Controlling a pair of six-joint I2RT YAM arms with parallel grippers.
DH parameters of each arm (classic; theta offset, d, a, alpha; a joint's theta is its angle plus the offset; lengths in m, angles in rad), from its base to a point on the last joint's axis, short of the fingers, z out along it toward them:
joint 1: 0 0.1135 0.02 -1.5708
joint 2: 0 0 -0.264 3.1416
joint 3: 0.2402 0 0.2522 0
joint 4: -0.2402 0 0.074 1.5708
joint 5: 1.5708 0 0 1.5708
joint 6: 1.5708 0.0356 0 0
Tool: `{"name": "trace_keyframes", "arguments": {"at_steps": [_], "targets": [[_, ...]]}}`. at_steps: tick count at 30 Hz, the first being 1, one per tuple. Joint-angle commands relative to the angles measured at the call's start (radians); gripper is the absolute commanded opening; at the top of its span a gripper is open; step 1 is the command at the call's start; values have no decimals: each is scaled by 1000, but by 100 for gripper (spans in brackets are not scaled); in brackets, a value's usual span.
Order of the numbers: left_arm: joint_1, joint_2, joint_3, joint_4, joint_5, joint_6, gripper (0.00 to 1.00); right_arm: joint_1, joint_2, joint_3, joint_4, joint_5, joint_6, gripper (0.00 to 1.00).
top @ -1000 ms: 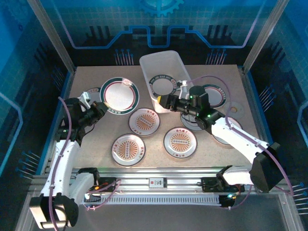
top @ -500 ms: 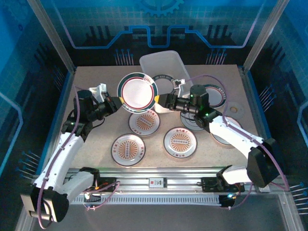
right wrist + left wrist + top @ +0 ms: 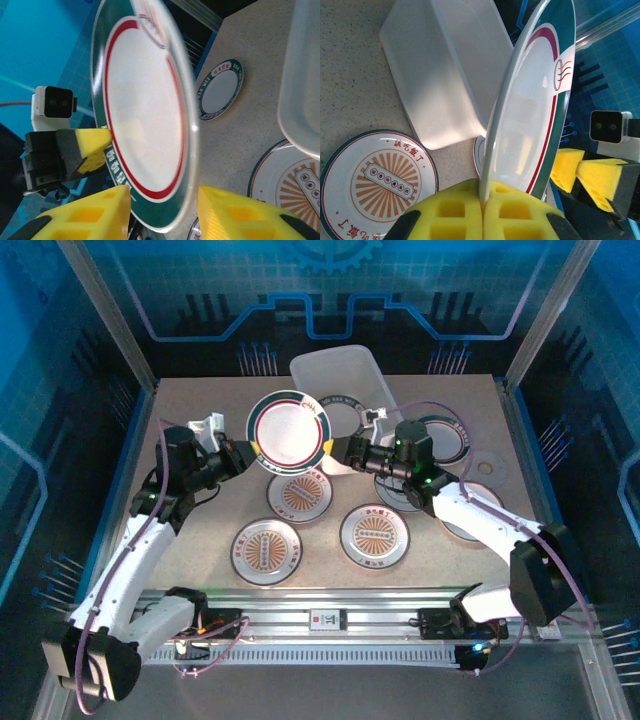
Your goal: Place the plates into the plastic bin on the countertop
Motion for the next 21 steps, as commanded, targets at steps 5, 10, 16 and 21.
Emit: {"name": "trace_keyframes", "arguments": {"at_steps": [5, 10, 16, 21], "targets": [[-27, -26, 34, 66, 2, 3, 0, -19, -53, -45, -8, 55, -1, 41], [-70, -18, 18, 89, -10, -8, 0, -16, -38, -56, 43, 51, 36, 38], [-104, -5, 14, 103, -29, -10, 0, -8, -3, -74, 143, 46, 108, 25], [-114, 7, 15, 101, -42, -3, 0, -7, 9, -88, 193, 38, 153, 11]]}}
